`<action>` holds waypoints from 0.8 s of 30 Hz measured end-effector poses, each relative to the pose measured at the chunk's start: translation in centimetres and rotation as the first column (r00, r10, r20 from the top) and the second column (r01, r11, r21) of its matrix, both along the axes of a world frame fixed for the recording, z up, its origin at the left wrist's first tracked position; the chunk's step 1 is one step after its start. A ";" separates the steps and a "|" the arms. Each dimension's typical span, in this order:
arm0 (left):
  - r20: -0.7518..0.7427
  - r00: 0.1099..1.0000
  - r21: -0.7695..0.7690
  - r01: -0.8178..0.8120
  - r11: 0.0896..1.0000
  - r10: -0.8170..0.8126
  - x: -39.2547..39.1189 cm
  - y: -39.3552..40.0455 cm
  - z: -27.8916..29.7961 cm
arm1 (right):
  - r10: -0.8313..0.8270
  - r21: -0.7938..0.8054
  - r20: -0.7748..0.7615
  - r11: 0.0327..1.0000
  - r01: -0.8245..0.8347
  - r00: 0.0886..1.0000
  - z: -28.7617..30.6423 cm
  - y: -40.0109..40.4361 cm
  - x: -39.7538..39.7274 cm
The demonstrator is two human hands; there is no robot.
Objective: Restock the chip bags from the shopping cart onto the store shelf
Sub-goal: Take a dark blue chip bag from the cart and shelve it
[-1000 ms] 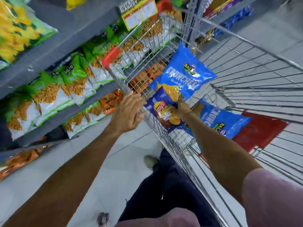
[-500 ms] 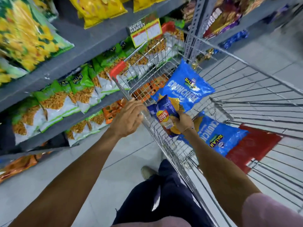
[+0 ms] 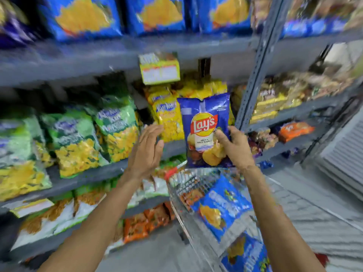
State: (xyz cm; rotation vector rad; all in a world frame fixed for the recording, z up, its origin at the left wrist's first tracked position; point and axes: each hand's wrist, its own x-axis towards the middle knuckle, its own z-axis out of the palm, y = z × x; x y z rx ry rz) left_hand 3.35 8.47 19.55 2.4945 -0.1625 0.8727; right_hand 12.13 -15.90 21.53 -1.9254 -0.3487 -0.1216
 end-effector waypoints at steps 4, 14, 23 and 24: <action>0.216 0.974 0.050 -0.076 0.996 0.064 -2.4 5.9 6.9 | 0.076 0.167 0.155 0.981 -0.102 0.985 8.8 6.8 -2.1; 0.397 0.778 0.100 -0.563 0.820 0.486 -12.8 24.0 16.0 | 0.312 0.406 0.272 0.821 -0.402 0.910 22.2 26.2 -5.3; 0.278 0.706 0.250 -0.708 0.660 0.652 -15.7 32.4 15.5 | 0.395 0.394 0.157 0.815 -0.424 0.905 26.3 41.1 -4.7; 0.289 0.709 0.255 -0.705 0.662 0.643 -15.6 32.6 15.4 | 0.391 0.372 0.138 0.831 -0.413 0.910 26.2 42.2 -4.4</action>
